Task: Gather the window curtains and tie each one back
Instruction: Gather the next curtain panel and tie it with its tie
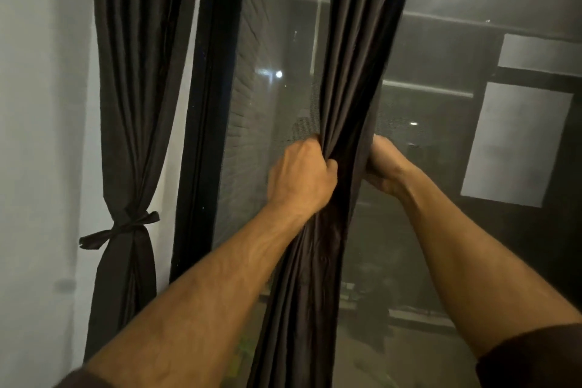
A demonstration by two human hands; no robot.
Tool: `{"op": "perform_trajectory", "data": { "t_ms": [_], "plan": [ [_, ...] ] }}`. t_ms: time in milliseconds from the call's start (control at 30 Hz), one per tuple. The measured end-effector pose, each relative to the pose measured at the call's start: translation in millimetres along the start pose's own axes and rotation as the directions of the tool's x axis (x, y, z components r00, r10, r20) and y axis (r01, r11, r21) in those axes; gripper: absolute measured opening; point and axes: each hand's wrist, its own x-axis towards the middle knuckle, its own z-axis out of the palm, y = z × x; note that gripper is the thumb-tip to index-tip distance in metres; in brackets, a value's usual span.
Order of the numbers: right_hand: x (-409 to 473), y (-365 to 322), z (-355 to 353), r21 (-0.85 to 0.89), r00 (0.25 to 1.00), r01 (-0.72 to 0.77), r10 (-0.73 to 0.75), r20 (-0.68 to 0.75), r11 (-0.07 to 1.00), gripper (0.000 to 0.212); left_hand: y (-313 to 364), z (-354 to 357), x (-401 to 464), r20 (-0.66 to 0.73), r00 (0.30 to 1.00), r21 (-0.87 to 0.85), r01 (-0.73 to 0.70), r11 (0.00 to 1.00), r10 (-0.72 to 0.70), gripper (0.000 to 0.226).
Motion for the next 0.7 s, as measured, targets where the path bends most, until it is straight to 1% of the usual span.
{"op": "perform_trajectory", "data": {
  "t_ms": [33, 67, 100, 167, 233, 267, 300, 367, 400, 433, 467, 500, 533, 567, 600, 633, 700],
  "plan": [
    [-5, -1, -7, -0.046, 1.0, 0.015, -0.015, -0.01, 0.999, 0.028, 0, -1, 2, 0.031, 0.999, 0.027, 0.027, 0.999, -0.028, 0.023],
    [-10, -3, -13, -0.129, 0.999, 0.039, -0.04, -0.005, 0.991, 0.024, 0, -2, 3, 0.057, 0.997, 0.028, 0.053, 0.998, -0.055, 0.024],
    [-16, -6, -19, -0.248, 0.998, 0.064, -0.068, -0.007, 0.967, 0.024, 2, -2, 5, 0.075, 0.994, 0.007, 0.084, 0.996, -0.085, 0.023],
    [-28, -11, -29, -0.473, 0.99, 0.113, -0.138, -0.019, 0.874, 0.02, 6, -3, 6, 0.073, 0.985, -0.064, 0.162, 0.985, -0.157, 0.02],
    [-40, -16, -35, -0.627, 0.973, 0.144, -0.226, -0.052, 0.765, 0.011, 13, -2, 2, 0.042, 0.968, -0.107, 0.25, 0.962, -0.247, 0.019],
    [-45, -19, -36, -0.707, 0.959, 0.144, -0.274, -0.073, 0.692, 0.01, 16, -3, 1, 0.019, 0.957, -0.124, 0.289, 0.949, -0.289, 0.021],
    [-50, -22, -38, -0.795, 0.941, 0.12, -0.323, -0.1, 0.594, 0.012, 19, -2, -1, 0.002, 0.944, -0.143, 0.326, 0.935, -0.329, 0.024],
    [-64, -28, -39, -0.933, 0.904, 0.018, -0.405, -0.138, 0.36, 0.019, 24, 1, -3, -0.031, 0.918, -0.184, 0.384, 0.905, -0.395, 0.03],
    [-73, -30, -40, -0.95, 0.896, 0.0, -0.422, -0.139, 0.313, 0.023, 27, 2, -5, -0.047, 0.907, -0.194, 0.403, 0.894, -0.419, 0.031],
    [-82, -33, -41, -0.936, 0.901, 0.012, -0.41, -0.142, 0.351, 0.026, 31, 4, -7, -0.062, 0.898, -0.201, 0.415, 0.887, -0.435, 0.03],
    [-92, -34, -39, -0.877, 0.916, 0.051, -0.373, -0.15, 0.478, 0.025, 35, 5, -10, -0.079, 0.893, -0.209, 0.42, 0.883, -0.444, 0.028],
    [-99, -33, -37, -0.778, 0.929, 0.088, -0.332, -0.161, 0.623, 0.023, 39, 7, -12, -0.098, 0.888, -0.22, 0.42, 0.88, -0.449, 0.025],
    [-104, -31, -33, -0.679, 0.934, 0.109, -0.308, -0.18, 0.726, 0.02, 44, 8, -15, -0.113, 0.886, -0.228, 0.417, 0.88, -0.449, 0.023],
    [-109, -30, -28, -0.603, 0.932, 0.124, -0.301, -0.2, 0.788, 0.016, 48, 10, -18, -0.128, 0.885, -0.235, 0.412, 0.88, -0.449, 0.021],
    [-112, -29, -23, -0.557, 0.928, 0.14, -0.305, -0.216, 0.819, 0.015, 52, 11, -20, -0.142, 0.882, -0.241, 0.41, 0.88, -0.45, 0.02],
    [-114, -28, -19, -0.519, 0.926, 0.155, -0.306, -0.22, 0.841, 0.018, 55, 13, -22, -0.155, 0.879, -0.242, 0.41, 0.879, -0.452, 0.02],
    [-118, -27, -10, -0.439, 0.936, 0.16, -0.278, -0.218, 0.884, 0.04, 58, 16, -26, -0.172, 0.878, -0.239, 0.403, 0.883, -0.447, 0.021]
  ]
}}
